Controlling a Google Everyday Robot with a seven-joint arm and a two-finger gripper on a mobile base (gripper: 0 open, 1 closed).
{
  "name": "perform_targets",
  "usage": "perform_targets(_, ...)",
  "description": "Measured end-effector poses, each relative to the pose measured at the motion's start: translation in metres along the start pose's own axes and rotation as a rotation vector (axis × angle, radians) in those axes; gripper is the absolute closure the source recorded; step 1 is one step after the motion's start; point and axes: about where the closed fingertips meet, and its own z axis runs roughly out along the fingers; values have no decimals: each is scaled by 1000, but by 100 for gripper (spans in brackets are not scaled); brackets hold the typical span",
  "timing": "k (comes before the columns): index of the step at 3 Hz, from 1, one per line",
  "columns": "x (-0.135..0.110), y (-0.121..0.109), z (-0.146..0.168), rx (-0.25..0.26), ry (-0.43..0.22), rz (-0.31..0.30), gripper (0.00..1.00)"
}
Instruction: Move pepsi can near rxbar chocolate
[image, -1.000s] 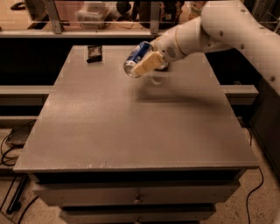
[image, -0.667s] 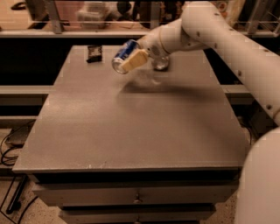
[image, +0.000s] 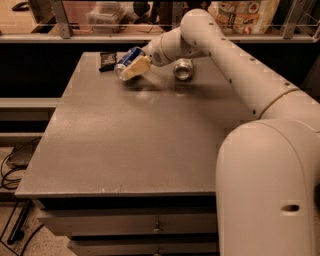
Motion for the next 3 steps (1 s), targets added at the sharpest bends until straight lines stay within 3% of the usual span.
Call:
perform_targets(1,1,1,21,-22,8,11,27)
perform_targets(2,0,15,27,-91,16,27,4)
perform_targets(3,1,17,28,-102,22,26,0)
